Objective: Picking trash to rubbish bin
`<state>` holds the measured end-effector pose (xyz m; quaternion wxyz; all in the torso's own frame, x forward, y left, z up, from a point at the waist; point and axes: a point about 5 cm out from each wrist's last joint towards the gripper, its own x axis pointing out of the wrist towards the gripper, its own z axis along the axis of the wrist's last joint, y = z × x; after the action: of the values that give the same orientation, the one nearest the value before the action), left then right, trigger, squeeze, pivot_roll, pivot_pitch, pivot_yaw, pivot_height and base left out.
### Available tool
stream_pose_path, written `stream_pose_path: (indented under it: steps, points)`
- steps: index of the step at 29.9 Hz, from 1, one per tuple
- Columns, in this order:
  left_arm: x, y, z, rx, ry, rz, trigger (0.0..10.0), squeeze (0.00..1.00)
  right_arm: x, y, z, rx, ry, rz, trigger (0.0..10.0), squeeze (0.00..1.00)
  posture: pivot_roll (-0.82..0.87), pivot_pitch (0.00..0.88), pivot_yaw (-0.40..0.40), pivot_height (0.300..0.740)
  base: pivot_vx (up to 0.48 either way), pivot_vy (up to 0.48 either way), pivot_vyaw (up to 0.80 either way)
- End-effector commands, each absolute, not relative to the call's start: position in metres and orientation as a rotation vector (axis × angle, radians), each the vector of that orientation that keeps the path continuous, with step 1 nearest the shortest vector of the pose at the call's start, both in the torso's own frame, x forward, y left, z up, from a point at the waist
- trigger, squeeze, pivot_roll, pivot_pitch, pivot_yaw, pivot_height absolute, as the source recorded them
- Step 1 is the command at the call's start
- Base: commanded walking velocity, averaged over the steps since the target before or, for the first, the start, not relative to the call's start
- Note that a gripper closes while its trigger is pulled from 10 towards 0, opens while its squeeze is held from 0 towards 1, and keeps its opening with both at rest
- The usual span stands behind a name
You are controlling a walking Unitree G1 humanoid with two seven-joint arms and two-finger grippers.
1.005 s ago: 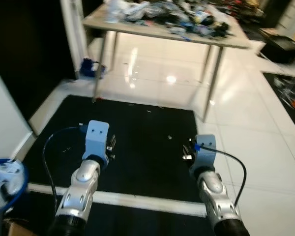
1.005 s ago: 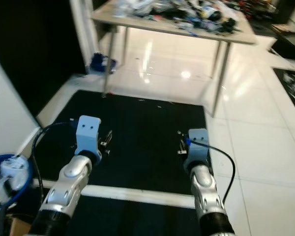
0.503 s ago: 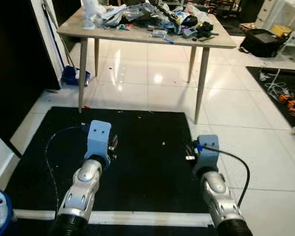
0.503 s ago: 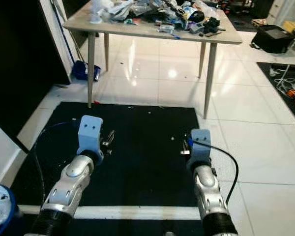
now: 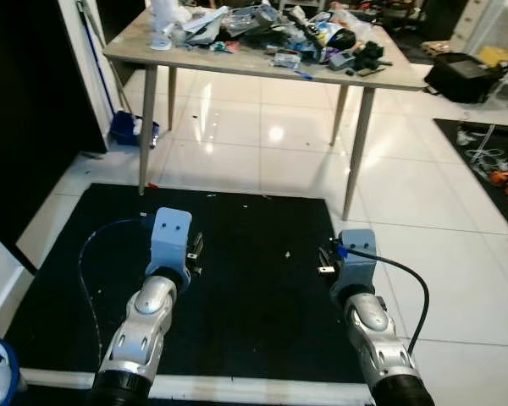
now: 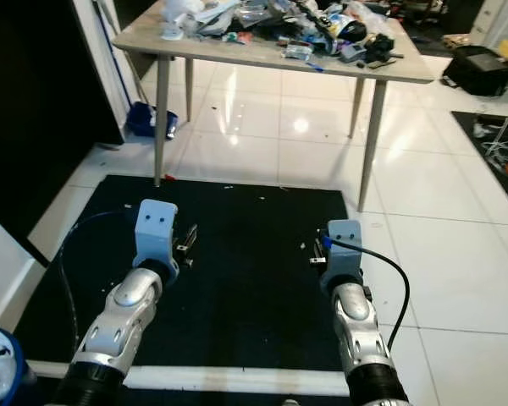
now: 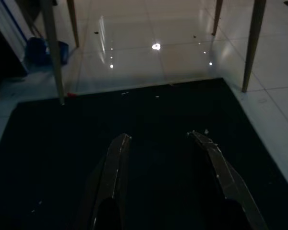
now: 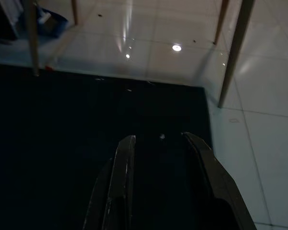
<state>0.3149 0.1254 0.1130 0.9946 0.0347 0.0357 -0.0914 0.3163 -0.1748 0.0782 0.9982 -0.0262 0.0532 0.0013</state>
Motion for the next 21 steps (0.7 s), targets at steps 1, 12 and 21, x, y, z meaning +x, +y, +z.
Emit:
stream_pose_path:
  steps: [1,12,21]
  points:
    - [0.3127,0.1225,0.1076,0.064,0.094,-0.191,10.0,0.00,0.3157,-0.1773,0.0785,-0.050,0.110,-0.010,10.0,0.00,-0.03,0.132,-0.044,0.740,0.285,0.000,0.00]
    - [0.3120,0.1221,0.1078,0.064,0.097,-0.191,10.0,0.00,0.3187,-0.1774,0.0837,-0.054,0.084,-0.016,10.0,0.00,-0.04,0.136,-0.042,0.740,0.284,0.000,0.00]
    - [0.3139,0.1201,0.1094,0.065,0.092,-0.199,10.0,0.00,0.3180,-0.1795,0.0838,-0.059,0.081,-0.026,10.0,0.00,-0.04,0.133,-0.040,0.740,0.279,0.000,0.00]
